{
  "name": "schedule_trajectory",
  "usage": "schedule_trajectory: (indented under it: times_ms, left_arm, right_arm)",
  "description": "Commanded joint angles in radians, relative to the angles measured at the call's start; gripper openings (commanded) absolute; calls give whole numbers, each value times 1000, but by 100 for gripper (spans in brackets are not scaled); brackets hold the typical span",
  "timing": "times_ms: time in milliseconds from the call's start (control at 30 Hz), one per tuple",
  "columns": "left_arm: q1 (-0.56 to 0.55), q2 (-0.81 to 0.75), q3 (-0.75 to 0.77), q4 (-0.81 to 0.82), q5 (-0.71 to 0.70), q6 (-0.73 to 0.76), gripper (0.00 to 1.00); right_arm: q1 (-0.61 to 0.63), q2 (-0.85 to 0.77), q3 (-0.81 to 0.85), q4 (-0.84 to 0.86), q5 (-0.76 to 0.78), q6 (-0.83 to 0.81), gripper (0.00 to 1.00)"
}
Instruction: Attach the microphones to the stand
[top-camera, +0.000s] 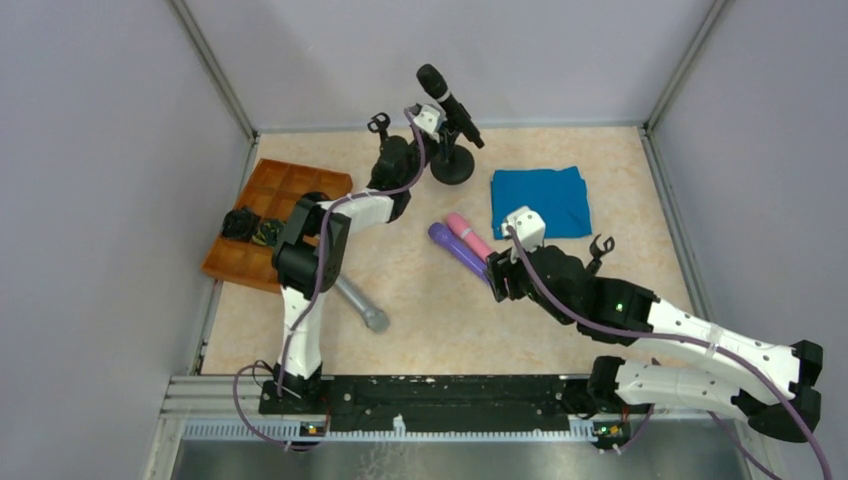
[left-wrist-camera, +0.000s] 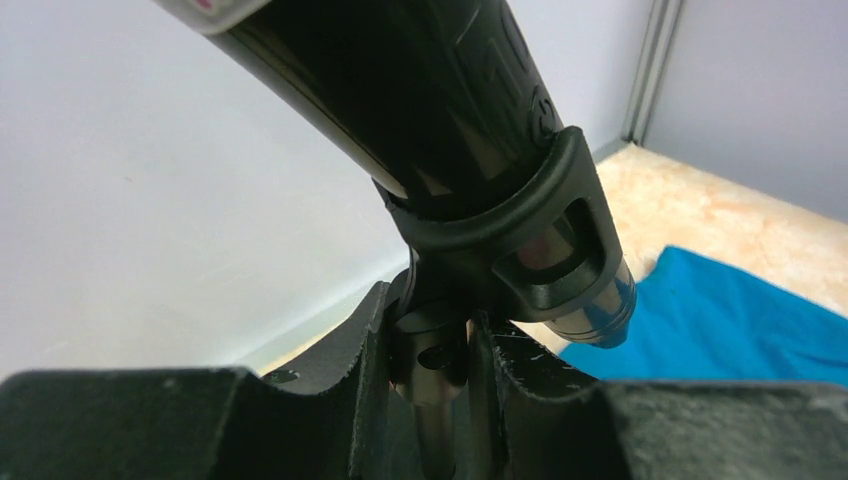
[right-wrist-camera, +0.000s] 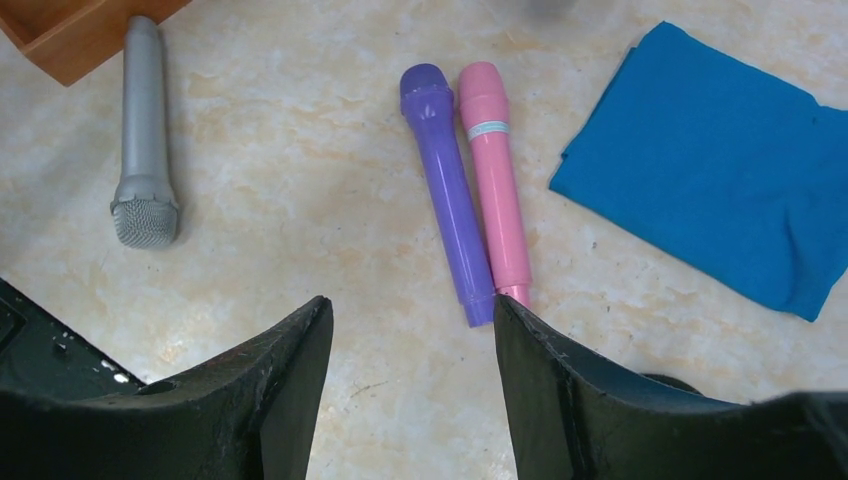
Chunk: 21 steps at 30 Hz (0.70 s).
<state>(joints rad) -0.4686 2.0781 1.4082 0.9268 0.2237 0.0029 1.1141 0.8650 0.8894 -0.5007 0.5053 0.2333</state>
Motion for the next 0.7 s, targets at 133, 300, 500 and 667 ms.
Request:
schedule_trajectory:
  times_ms: [133,300,500,667]
  left_arm:
    - [-20,106,174,56,83,0,0]
    - [-32,155,194,74,86,0,0]
    - [-46,205,213,97,90,0,4]
    - [-48,215,204,99,86,-34,38]
  right_arm:
    - [-16,4,-24,11,17,11,59]
    - [-19,6,-29,13,19,11,59]
    - [-19,6,-33,2,11,28,60]
    - [-19,3,-29,-10,10,34,59]
